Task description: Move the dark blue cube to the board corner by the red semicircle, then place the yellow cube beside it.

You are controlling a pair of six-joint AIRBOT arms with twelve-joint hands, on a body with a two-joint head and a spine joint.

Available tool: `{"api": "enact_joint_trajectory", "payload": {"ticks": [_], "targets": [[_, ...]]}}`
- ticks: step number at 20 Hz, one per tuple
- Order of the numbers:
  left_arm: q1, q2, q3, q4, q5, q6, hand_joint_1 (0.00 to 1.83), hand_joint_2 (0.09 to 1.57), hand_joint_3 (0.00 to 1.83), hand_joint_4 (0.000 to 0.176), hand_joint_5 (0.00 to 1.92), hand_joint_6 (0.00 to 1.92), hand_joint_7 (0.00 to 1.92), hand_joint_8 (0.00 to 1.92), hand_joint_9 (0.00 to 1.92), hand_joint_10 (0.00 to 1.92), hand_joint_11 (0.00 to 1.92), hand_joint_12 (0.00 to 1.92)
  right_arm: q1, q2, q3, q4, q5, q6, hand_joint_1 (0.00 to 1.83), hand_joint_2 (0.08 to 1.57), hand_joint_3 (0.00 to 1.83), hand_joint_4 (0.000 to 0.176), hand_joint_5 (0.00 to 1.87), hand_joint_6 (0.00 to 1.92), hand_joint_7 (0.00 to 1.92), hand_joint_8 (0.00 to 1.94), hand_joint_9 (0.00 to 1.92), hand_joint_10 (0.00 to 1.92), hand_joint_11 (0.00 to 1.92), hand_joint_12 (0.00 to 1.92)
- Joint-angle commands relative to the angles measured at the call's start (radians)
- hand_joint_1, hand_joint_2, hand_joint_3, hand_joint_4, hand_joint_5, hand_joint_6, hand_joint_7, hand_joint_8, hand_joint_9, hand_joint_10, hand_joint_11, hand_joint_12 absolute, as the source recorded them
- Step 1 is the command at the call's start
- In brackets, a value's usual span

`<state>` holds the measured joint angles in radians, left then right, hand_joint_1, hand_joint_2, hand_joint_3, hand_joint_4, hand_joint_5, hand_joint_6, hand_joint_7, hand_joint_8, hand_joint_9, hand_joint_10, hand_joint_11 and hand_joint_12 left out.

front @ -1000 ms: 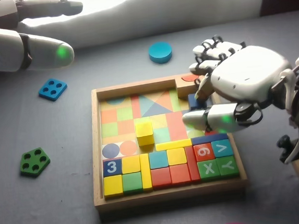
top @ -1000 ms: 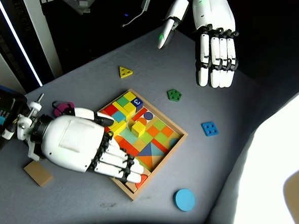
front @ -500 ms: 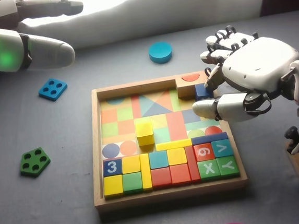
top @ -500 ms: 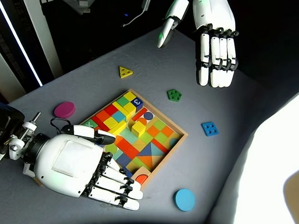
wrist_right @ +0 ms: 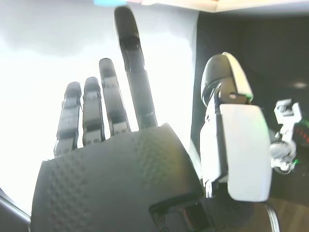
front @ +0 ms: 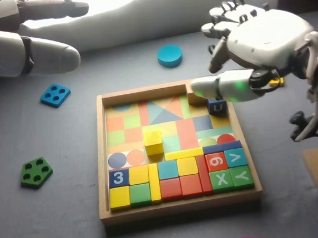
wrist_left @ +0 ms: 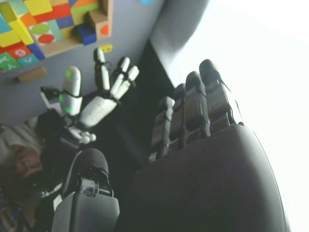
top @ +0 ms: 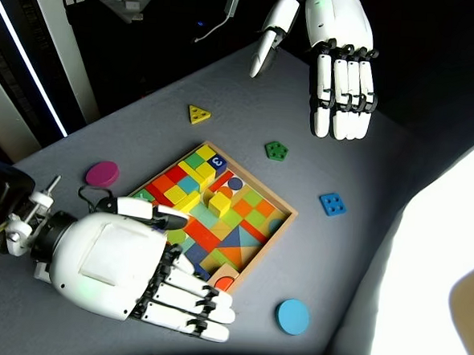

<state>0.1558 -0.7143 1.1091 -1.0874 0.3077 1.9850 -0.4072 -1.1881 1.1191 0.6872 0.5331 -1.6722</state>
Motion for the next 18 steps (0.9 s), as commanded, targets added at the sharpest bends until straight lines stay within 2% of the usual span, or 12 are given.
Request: {"api": "enact_joint_trajectory", "payload": {"ticks": [1, 3, 4, 7, 10, 11, 18], "targets": [[-0.009, -0.002, 0.0, -0.032, -0.046, -0.003, 0.0, 1.19, 0.0, 0.063, 0.06, 0.0, 0.09, 0.0, 0.1, 0.0, 0.0, 0.42, 0.014, 0.006, -0.012, -0.04, 0.084, 0.013, 0.0, 1.15, 0.0, 0.0, 0.89, 0.01, 0.24, 0.01, 0.0, 0.0, 0.0, 0.0], [-0.009, -0.002, 0.0, -0.032, -0.046, -0.003, 0.0, 1.19, 0.0, 0.065, 0.07, 0.0, 0.1, 0.0, 0.11, 0.0, 0.0, 0.44, 0.019, 0.003, -0.044, -0.088, 0.084, 0.022, 0.0, 1.15, 0.0, 0.0, 0.88, 0.0, 0.26, 0.02, 0.0, 0.0, 0.0, 0.0], [-0.009, -0.002, 0.0, -0.032, -0.046, -0.003, 0.0, 1.2, 0.0, 0.058, 0.07, 0.0, 0.1, 0.0, 0.11, 0.0, 0.0, 0.44, 0.021, -0.003, -0.06, -0.093, 0.072, 0.022, 0.0, 1.16, 0.0, 0.0, 0.89, 0.01, 0.27, 0.02, 0.0, 0.0, 0.0, 0.0], [-0.008, -0.002, 0.0, -0.032, -0.046, -0.003, 0.0, 1.2, 0.0, 0.067, 0.07, 0.0, 0.11, 0.0, 0.11, 0.0, 0.0, 0.43, 0.023, -0.031, -0.092, -0.102, 0.044, 0.022, 0.0, 1.16, 0.0, 0.0, 0.91, 0.01, 0.32, 0.02, 0.02, 0.01, 0.0, 0.0], [-0.008, -0.002, 0.0, -0.032, -0.046, -0.003, 0.0, 1.2, 0.0, 0.06, 0.07, 0.0, 0.1, 0.0, 0.1, 0.0, 0.0, 0.4, 0.019, -0.063, -0.092, -0.101, 0.039, 0.029, 0.0, 1.14, 0.0, 0.0, 0.9, 0.01, 0.3, 0.01, 0.02, 0.01, 0.0, 0.0], [-0.008, -0.002, 0.0, -0.032, -0.046, -0.003, 0.0, 1.2, 0.0, 0.065, 0.07, 0.0, 0.09, 0.0, 0.11, 0.0, 0.0, 0.41, 0.016, -0.08, -0.091, -0.101, 0.042, 0.03, 0.0, 1.13, 0.0, 0.0, 0.88, 0.0, 0.28, 0.0, 0.02, 0.0, 0.0, 0.0], [-0.008, -0.002, 0.0, -0.032, -0.049, -0.003, 0.0, 1.2, 0.0, 0.063, 0.05, 0.0, 0.08, 0.0, 0.09, 0.0, 0.0, 0.37, -0.024, -0.137, -0.071, -0.102, 0.066, 0.035, 0.0, 1.15, 0.0, 0.0, 0.9, 0.02, 0.26, 0.01, 0.0, 0.0, 0.0, 0.0]]}}
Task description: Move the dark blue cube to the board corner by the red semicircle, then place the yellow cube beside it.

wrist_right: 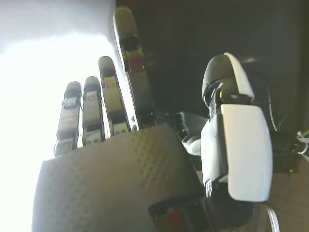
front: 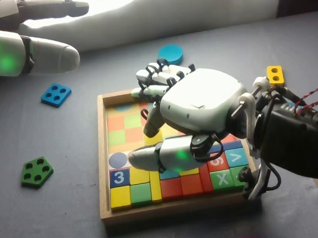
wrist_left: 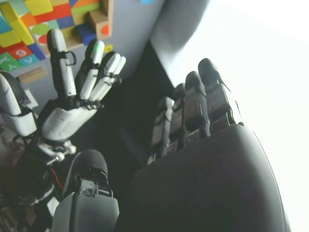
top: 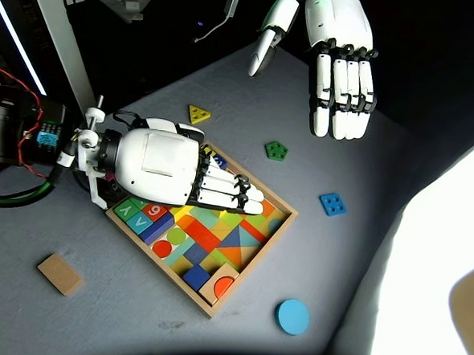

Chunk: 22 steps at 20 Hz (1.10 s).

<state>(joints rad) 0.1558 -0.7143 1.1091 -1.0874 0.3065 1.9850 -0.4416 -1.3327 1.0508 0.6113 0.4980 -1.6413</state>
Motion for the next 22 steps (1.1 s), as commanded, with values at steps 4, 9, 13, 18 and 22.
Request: {"api": "enact_joint_trajectory", "payload": {"ticks": [4, 9, 13, 18, 22], "targets": [[-0.008, -0.002, 0.0, -0.032, -0.048, -0.003, 0.0, 1.22, 0.0, 0.061, 0.06, 0.0, 0.08, 0.01, 0.09, 0.0, 0.0, 0.33, -0.017, -0.01, 0.016, -0.026, 0.11, 0.013, 0.0, 1.14, 0.0, 0.0, 0.88, 0.01, 0.28, 0.0, 0.01, 0.01, 0.0, 0.0], [-0.008, -0.002, 0.0, -0.032, -0.049, -0.003, 0.0, 1.21, 0.0, 0.053, 0.07, 0.0, 0.11, 0.01, 0.11, 0.0, 0.0, 0.37, -0.036, -0.025, 0.042, -0.026, 0.112, 0.035, 0.0, 1.15, 0.0, 0.0, 0.87, 0.0, 0.31, 0.02, 0.02, 0.01, 0.0, 0.0], [-0.008, -0.002, 0.0, -0.032, -0.049, -0.003, 0.0, 1.22, 0.0, 0.054, 0.09, 0.01, 0.11, 0.0, 0.12, 0.01, 0.0, 0.41, -0.044, -0.025, 0.049, -0.026, 0.112, 0.038, 0.0, 1.15, 0.0, 0.0, 0.87, 0.0, 0.27, 0.0, 0.01, 0.0, 0.0, 0.0], [-0.008, -0.002, 0.0, -0.032, -0.049, -0.003, 0.0, 1.2, 0.0, 0.062, 0.08, 0.0, 0.1, 0.0, 0.11, 0.0, 0.0, 0.4, -0.046, -0.021, 0.066, -0.026, 0.111, 0.037, 0.0, 1.15, 0.0, 0.0, 0.86, 0.0, 0.26, 0.0, 0.01, 0.01, 0.0, 0.0], [-0.008, -0.002, 0.0, -0.032, -0.049, -0.003, 0.0, 1.21, 0.0, 0.065, 0.06, 0.0, 0.09, 0.0, 0.1, 0.0, 0.0, 0.41, -0.043, -0.007, 0.071, -0.026, 0.109, 0.037, 0.0, 1.15, 0.0, 0.0, 0.88, 0.02, 0.29, 0.02, 0.0, 0.0, 0.0, 0.0]]}}
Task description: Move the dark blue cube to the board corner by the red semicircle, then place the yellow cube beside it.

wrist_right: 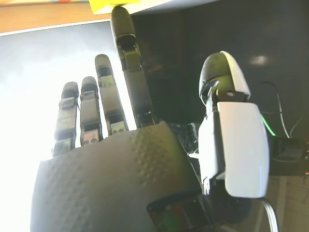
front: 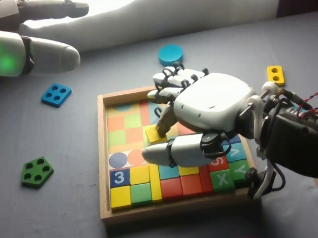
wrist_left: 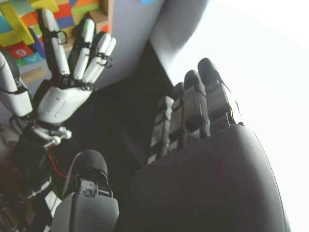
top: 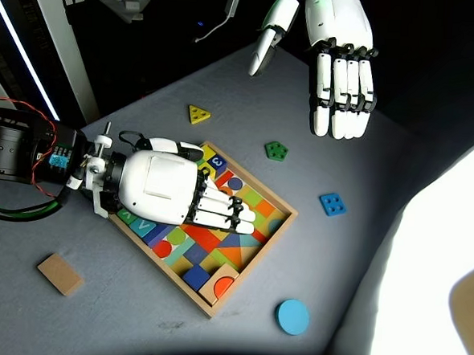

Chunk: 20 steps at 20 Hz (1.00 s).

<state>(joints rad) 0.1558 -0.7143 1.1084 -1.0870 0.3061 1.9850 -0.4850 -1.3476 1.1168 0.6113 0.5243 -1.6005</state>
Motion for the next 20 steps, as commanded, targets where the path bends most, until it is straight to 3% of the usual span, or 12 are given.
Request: {"api": "enact_joint_trajectory", "payload": {"ticks": [1, 3, 6, 9, 15, 20], "targets": [[-0.008, -0.002, 0.001, -0.032, -0.048, -0.003, 0.0, 1.21, 0.0, 0.062, 0.07, 0.0, 0.1, 0.0, 0.12, 0.01, 0.0, 0.43, 0.003, 0.01, 0.005, -0.026, 0.08, -0.004, 0.0, 1.16, 0.0, 0.0, 0.89, 0.02, 0.28, 0.01, 0.0, 0.0, 0.0, 0.0], [-0.008, -0.002, 0.001, -0.032, -0.048, -0.003, 0.0, 1.19, 0.0, 0.06, 0.07, 0.0, 0.1, 0.0, 0.12, 0.0, 0.0, 0.41, 0.007, 0.017, 0.005, -0.026, 0.075, -0.004, 0.0, 1.15, 0.0, 0.0, 0.81, 0.0, 0.23, 0.0, 0.0, 0.0, 0.0, 0.0], [-0.008, -0.002, 0.001, -0.032, -0.048, -0.003, 0.0, 1.18, 0.0, 0.066, 0.07, 0.0, 0.1, 0.0, 0.11, 0.0, 0.0, 0.43, 0.013, 0.021, 0.005, -0.026, 0.074, -0.004, 0.0, 1.16, 0.0, 0.0, 0.87, 0.03, 0.34, 0.02, 0.03, 0.01, 0.0, 0.0], [-0.008, -0.002, 0.001, -0.032, -0.048, -0.003, 0.0, 1.2, 0.0, 0.058, 0.06, 0.0, 0.09, 0.0, 0.1, 0.0, 0.0, 0.41, 0.023, 0.023, 0.01, -0.023, 0.078, -0.004, 0.0, 1.17, 0.0, 0.0, 0.89, 0.03, 0.34, 0.01, 0.04, 0.01, 0.0, 0.0], [-0.008, -0.002, 0.001, -0.032, -0.048, -0.003, 0.0, 1.2, 0.0, 0.064, 0.05, 0.0, 0.08, 0.0, 0.1, 0.01, 0.0, 0.39, 0.032, 0.023, 0.029, 0.004, 0.068, -0.003, 0.0, 1.17, 0.01, 0.0, 0.9, 0.03, 0.34, 0.0, 0.02, 0.0, 0.0, 0.0], [-0.008, -0.002, 0.001, -0.032, -0.048, -0.003, 0.0, 1.2, 0.0, 0.058, 0.05, 0.0, 0.08, 0.0, 0.09, 0.0, 0.0, 0.38, 0.06, 0.017, 0.028, 0.004, 0.069, 0.023, 0.0, 1.17, 0.0, 0.0, 0.88, 0.02, 0.31, 0.0, 0.0, 0.0, 0.0, 0.0]]}}
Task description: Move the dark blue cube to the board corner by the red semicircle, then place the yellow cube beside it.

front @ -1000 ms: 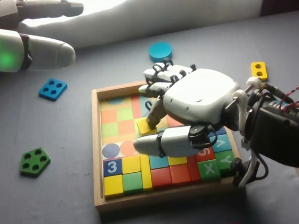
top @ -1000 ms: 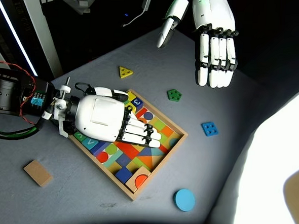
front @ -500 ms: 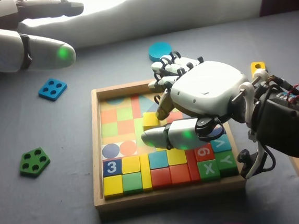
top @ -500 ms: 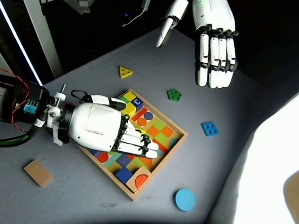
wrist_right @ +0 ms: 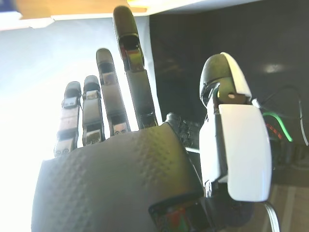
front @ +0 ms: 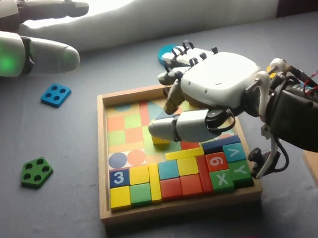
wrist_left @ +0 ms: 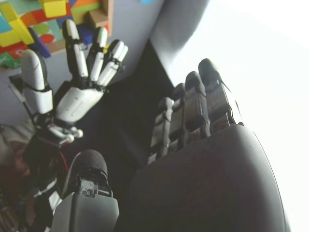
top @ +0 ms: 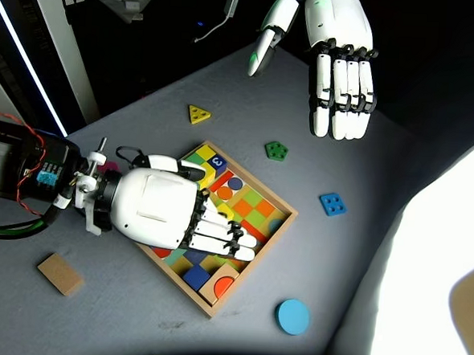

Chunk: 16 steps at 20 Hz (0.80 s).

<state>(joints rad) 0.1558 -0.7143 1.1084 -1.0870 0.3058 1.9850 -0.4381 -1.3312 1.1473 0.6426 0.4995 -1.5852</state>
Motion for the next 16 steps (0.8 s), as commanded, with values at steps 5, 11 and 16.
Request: {"api": "enact_joint_trajectory", "payload": {"ticks": [5, 11, 16], "targets": [[-0.008, -0.002, 0.001, -0.033, -0.047, -0.003, 0.0, 1.18, 0.0, 0.066, 0.05, 0.0, 0.08, 0.0, 0.1, 0.0, 0.0, 0.43, -0.001, -0.027, -0.002, -0.027, 0.079, 0.017, 0.0, 1.17, 0.0, 0.0, 0.83, 0.0, 0.32, 0.01, 0.03, 0.01, 0.0, 0.0], [-0.009, -0.002, 0.001, -0.033, -0.047, -0.003, 0.0, 1.18, 0.0, 0.056, 0.07, 0.0, 0.1, 0.0, 0.11, 0.0, 0.0, 0.43, -0.03, -0.021, -0.003, -0.022, 0.044, 0.008, 0.0, 1.14, 0.0, 0.0, 0.83, 0.0, 0.25, 0.0, 0.02, 0.01, 0.0, 0.0], [-0.009, -0.002, 0.001, -0.033, -0.047, -0.003, 0.0, 1.18, 0.0, 0.062, 0.07, 0.0, 0.1, 0.0, 0.11, 0.0, 0.0, 0.39, -0.049, 0.018, -0.005, -0.004, 0.01, -0.011, 0.0, 1.14, 0.0, 0.0, 0.81, 0.0, 0.24, 0.01, 0.02, 0.01, 0.0, 0.0]]}}
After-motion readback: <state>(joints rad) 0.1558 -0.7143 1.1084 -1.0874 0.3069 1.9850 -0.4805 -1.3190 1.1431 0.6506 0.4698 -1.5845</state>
